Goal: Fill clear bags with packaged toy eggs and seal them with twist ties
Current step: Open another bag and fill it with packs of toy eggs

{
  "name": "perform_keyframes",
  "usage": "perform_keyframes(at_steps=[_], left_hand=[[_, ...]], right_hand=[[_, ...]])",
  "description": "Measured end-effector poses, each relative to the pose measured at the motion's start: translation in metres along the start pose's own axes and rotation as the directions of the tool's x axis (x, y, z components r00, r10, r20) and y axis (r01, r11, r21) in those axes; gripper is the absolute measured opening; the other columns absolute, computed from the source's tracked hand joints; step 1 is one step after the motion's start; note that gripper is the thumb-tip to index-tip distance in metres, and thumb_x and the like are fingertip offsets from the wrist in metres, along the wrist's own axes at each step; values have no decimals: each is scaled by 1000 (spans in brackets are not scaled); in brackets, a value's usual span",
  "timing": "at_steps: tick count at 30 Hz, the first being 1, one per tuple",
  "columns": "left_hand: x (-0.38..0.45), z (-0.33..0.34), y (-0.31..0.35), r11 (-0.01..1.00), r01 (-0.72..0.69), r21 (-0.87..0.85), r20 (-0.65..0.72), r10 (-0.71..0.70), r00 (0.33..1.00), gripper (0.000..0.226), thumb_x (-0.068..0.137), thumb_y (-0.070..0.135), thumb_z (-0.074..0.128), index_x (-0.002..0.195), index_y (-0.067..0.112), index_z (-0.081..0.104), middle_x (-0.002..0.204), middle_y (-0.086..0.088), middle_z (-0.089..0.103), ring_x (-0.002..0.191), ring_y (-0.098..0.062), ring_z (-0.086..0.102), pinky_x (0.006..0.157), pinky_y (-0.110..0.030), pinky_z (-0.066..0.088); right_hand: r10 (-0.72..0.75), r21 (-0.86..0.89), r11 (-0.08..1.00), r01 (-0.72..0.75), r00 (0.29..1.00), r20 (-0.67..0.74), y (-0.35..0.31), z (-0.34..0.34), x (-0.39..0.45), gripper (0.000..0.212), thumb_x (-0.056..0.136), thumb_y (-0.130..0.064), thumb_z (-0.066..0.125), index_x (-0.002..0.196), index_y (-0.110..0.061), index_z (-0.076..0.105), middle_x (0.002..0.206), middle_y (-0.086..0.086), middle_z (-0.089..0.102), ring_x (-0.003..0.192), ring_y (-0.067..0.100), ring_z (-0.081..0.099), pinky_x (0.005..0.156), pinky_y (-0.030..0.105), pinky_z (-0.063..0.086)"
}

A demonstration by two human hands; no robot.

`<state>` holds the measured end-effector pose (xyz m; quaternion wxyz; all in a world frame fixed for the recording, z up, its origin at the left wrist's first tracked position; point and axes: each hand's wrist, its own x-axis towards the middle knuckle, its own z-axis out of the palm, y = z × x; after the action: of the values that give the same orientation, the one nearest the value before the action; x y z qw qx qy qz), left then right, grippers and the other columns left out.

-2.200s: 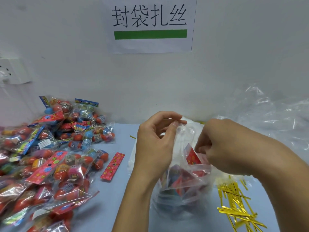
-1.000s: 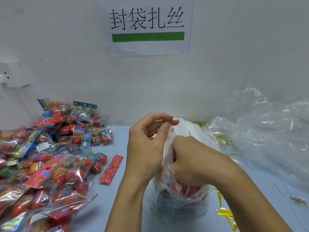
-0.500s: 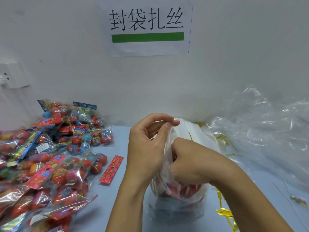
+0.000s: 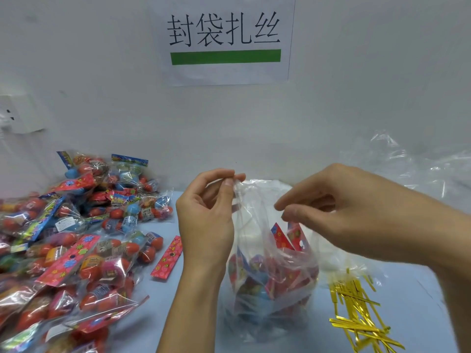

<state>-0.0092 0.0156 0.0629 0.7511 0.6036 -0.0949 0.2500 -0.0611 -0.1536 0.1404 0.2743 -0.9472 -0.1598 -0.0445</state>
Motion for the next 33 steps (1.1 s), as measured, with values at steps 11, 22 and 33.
perform_keyframes(at_steps=[11, 22, 33], left_hand=[[1, -2, -2, 1000, 19, -2, -30, -20, 999, 20, 97, 5, 60, 90, 20, 71, 90, 0, 78, 87, -20, 74, 71, -31, 60], [-2, -2, 11, 999, 50, -1, 316, -47, 948, 35, 88, 51, 57, 107, 24, 68, 106, -5, 75, 102, -24, 69, 87, -44, 51], [-1, -4, 20, 987, -51, 151, 354, -6, 935, 7, 87, 10, 71, 82, 15, 71, 102, 7, 75, 100, -10, 70, 87, -24, 54]], right_hand=[[-5, -49, 999, 9, 996, 83, 6, -14, -9, 15, 76, -57, 66, 80, -46, 74, 72, -10, 68, 72, 12, 65, 78, 42, 57], [-35, 198, 979, 44, 998, -46, 16, -17, -6, 24, 61, -38, 83, 73, -30, 63, 64, -9, 56, 61, 14, 52, 70, 44, 51], [-77, 208, 971, 117, 978, -192, 18, -21, -6, 25, 65, -36, 84, 67, -28, 60, 51, -13, 42, 48, 8, 35, 48, 14, 32]])
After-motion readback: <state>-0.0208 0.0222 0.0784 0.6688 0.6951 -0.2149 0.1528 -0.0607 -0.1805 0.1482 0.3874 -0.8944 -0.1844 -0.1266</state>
